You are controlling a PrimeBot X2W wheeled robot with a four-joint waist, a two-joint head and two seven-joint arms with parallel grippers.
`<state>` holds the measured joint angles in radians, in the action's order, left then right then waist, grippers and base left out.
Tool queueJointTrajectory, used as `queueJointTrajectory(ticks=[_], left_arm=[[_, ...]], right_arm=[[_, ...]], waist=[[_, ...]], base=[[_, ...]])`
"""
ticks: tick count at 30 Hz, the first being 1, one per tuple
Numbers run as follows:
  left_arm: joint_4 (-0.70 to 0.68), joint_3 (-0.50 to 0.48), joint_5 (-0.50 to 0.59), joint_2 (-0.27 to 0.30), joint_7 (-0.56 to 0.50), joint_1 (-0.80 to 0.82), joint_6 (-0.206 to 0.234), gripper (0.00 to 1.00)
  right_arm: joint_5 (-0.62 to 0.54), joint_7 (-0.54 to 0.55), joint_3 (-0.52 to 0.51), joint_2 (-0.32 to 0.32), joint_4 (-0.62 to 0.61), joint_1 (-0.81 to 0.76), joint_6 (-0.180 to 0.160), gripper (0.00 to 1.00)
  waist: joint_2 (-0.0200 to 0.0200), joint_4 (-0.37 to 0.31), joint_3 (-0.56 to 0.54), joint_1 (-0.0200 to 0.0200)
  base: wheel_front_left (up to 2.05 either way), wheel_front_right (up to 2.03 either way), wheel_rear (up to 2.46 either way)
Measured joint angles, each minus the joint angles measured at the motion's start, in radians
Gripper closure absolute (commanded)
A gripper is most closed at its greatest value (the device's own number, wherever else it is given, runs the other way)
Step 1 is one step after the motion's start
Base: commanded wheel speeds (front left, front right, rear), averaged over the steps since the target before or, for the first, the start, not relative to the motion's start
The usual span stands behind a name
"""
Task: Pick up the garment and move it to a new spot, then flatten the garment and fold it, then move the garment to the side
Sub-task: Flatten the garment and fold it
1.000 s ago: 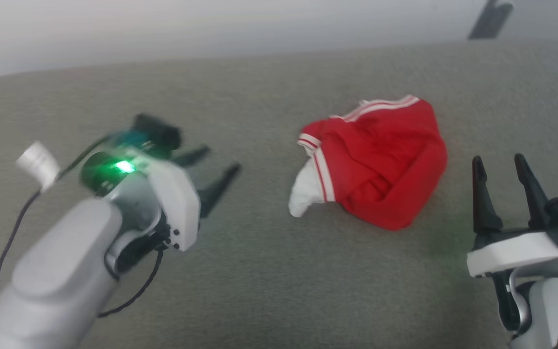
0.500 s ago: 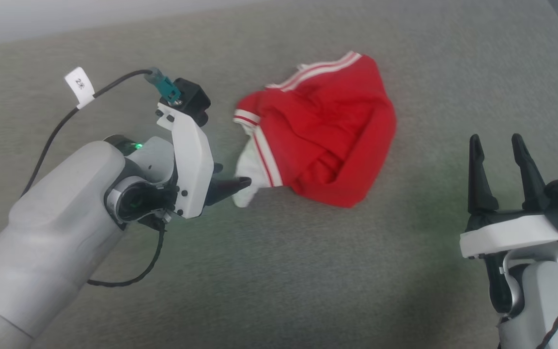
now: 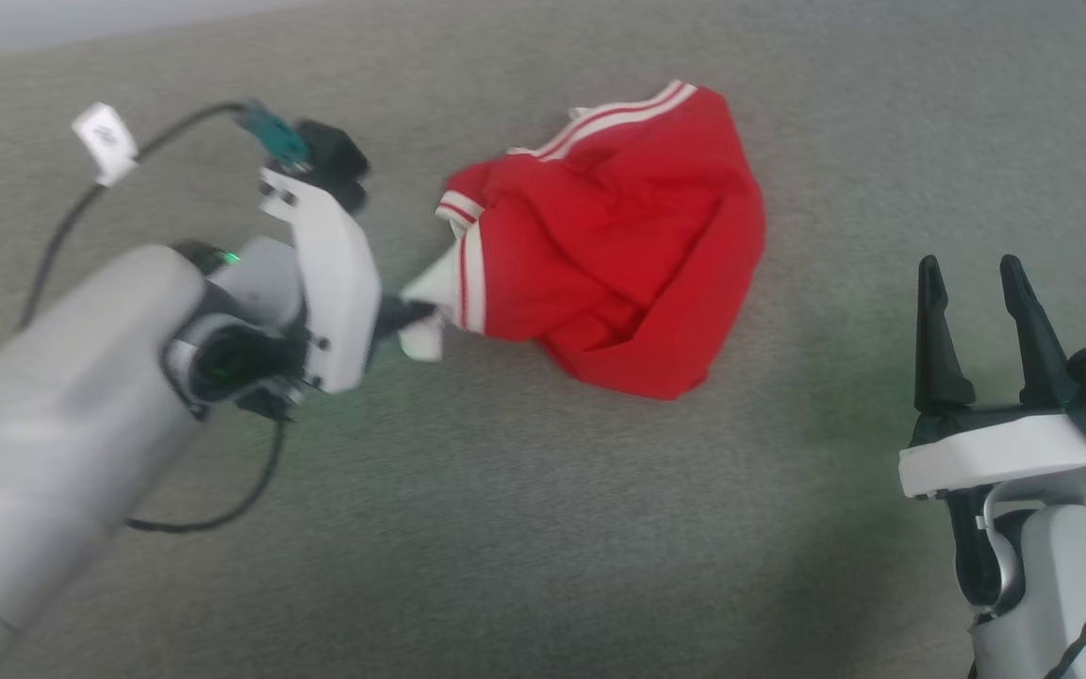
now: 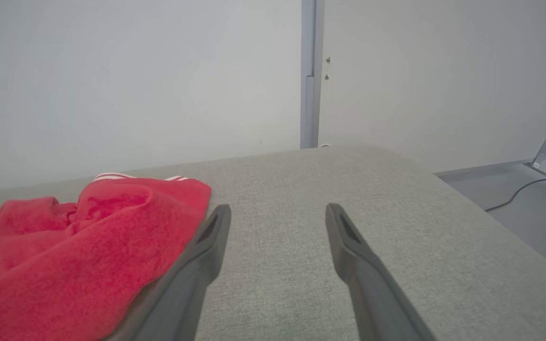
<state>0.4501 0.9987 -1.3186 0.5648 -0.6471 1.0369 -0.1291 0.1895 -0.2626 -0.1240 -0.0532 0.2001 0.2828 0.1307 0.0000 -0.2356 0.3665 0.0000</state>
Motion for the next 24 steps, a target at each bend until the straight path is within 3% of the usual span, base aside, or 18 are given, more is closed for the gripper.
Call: queueJointTrajectory(ticks=[7, 15, 24], left_arm=[[-0.014, 0.008, -0.003, 0.127, 0.071, 0.03, 0.0, 1.0], [0.073, 0.053, 0.107, 0.309, 0.181, 0.038, 0.0, 1.0], [0.272, 0.1, 0.222, 0.337, 0.32, 0.004, 0.008, 1.0]], right_arm=[[-0.031, 0.0, 0.002, 0.001, 0.001, -0.007, 0.0, 0.0], [-0.046, 0.0, 0.004, -0.002, -0.003, -0.012, 0.0, 0.0], [-0.047, 0.0, 0.001, -0.013, -0.006, -0.014, 0.0, 0.0]], waist=[[0.0, 0.07, -0.034, 0.0], [0.0, 0.131, -0.054, 0.0], [0.0, 0.128, -0.032, 0.0]], base=[[0.0, 0.0, 0.0], [0.0, 0.0, 0.0], [0.0, 0.0, 0.0]])
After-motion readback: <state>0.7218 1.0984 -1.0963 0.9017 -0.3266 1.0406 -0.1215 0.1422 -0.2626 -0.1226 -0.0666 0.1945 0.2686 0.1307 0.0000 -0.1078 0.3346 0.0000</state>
